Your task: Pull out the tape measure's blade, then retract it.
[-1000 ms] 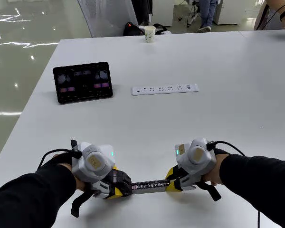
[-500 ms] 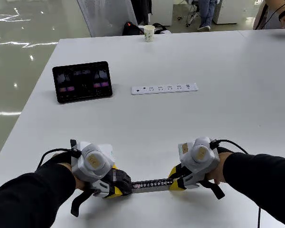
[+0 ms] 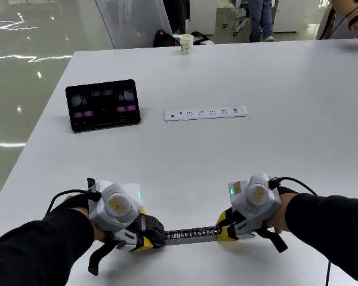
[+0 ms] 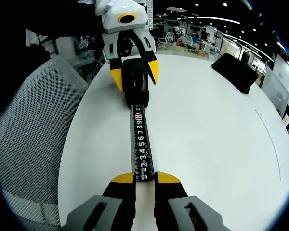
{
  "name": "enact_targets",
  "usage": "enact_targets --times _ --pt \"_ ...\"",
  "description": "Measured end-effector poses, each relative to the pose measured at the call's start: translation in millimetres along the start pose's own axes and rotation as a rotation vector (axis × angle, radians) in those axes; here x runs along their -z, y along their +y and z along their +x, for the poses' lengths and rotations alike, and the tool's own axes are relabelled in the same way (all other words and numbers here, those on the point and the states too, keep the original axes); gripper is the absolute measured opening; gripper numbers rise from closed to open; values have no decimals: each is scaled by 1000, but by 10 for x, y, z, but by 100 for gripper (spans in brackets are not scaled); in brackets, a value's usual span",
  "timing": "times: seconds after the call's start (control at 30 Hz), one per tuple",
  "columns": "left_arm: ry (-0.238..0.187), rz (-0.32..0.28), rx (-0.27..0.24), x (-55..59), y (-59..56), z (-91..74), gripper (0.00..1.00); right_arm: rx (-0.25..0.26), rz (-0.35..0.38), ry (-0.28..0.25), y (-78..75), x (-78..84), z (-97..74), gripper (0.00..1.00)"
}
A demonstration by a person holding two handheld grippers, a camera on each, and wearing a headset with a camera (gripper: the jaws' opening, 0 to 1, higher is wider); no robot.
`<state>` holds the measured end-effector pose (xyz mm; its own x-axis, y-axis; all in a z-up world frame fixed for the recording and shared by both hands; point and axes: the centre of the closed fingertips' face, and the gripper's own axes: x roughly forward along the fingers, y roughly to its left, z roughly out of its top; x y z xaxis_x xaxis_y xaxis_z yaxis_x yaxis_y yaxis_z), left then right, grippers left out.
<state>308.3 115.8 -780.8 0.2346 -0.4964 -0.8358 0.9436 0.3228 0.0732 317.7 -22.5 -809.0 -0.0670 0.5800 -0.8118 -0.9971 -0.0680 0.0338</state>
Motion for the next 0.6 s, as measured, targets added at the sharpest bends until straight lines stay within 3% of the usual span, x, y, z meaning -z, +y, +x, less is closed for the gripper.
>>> enact_targets --times 0.6 --pt "-9 -6 -5 -6 6 11 33 5 6 8 14 66 -48 11"
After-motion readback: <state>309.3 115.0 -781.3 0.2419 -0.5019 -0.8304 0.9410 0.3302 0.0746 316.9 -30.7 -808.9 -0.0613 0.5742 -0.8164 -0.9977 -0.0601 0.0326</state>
